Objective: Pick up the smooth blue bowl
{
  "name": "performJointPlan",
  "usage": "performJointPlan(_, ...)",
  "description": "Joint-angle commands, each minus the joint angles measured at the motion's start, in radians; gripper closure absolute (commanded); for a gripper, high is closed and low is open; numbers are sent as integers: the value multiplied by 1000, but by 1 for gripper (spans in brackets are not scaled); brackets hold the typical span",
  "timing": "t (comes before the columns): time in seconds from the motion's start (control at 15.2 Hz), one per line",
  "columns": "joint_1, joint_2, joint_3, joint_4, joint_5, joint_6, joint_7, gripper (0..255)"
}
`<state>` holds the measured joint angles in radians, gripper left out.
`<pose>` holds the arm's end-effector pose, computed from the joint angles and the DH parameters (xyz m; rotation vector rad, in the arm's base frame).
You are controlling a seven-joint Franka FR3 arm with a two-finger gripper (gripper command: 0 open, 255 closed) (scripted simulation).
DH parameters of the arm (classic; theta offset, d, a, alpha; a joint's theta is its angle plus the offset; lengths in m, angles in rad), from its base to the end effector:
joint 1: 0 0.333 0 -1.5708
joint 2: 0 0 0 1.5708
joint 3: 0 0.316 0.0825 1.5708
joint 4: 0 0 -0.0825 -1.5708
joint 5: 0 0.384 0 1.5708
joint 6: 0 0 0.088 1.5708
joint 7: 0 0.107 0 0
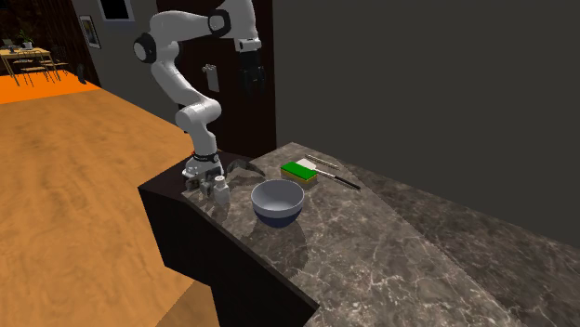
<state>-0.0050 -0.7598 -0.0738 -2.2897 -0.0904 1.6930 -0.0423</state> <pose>0.3251 -0.0426 0.6249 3.0839 -0.0256 0.2464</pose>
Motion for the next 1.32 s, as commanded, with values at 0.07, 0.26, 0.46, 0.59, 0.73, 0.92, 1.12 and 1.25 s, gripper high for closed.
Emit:
performJointPlan(0.07, -2, 26, -15, 3, -10, 20, -19, 0)
performJointPlan(0.26, -7, 110, -60, 18, -35, 77, -76, 0)
performJointPlan(0.46, -11, 202, -103, 45, -53, 132, -132, 0)
performJointPlan(0.59, -13, 267, -131, 69, -62, 166, -170, 0)
performJointPlan(0.73, -14, 335, -159, 98, -66, 198, -208, 0)
performJointPlan(0.92, -16, 441, -197, 151, -64, 242, -266, 0)
performJointPlan(1.12, -19, 552, -232, 215, -53, 279, -327, 0)
performJointPlan(1.25, -23, 629, -252, 264, -39, 299, -369, 0)
